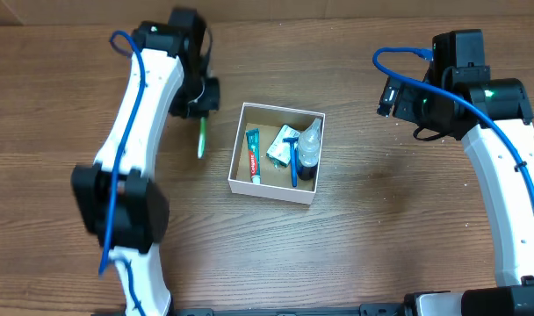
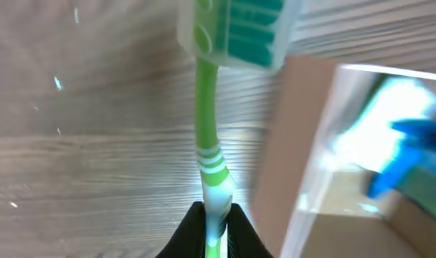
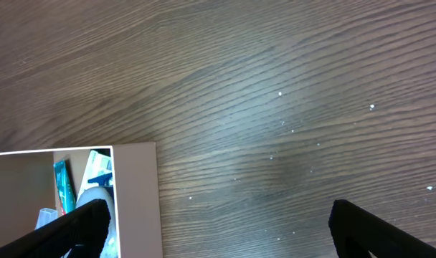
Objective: Pack container
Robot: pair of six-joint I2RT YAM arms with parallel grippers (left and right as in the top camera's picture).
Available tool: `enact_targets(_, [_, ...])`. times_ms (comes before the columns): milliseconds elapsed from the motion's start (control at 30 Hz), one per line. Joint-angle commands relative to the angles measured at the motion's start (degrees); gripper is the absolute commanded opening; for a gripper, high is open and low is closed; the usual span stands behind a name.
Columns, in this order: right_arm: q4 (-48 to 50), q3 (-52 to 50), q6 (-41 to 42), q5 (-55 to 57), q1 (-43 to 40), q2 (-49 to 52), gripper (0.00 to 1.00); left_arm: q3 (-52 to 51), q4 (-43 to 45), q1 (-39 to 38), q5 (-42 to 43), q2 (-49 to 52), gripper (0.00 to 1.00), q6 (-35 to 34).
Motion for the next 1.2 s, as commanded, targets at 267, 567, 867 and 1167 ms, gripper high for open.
enact_targets(267, [0.15,0.35,0.28,0.13,-0.13,-0.09,1.00,-9.97,12.07,-14.43,-0.57,-5.22,0.15,-1.33])
enact_targets(567, [0.15,0.35,0.28,0.13,-0.13,-0.09,1.00,-11.74,8.94,-13.97,-1.25,-6.82,0.48,-0.94])
enact_targets(867, [0.15,0.35,0.28,0.13,-0.13,-0.09,1.00,-3.08,-1.03,-14.01,-6.38,-22.10,1.00,0.48])
enact_targets(1167, [0.15,0.35,0.28,0.13,-0.13,-0.09,1.00,-3.15,-9.73,-13.97,-17.59,-49.57,1.00,-4.15])
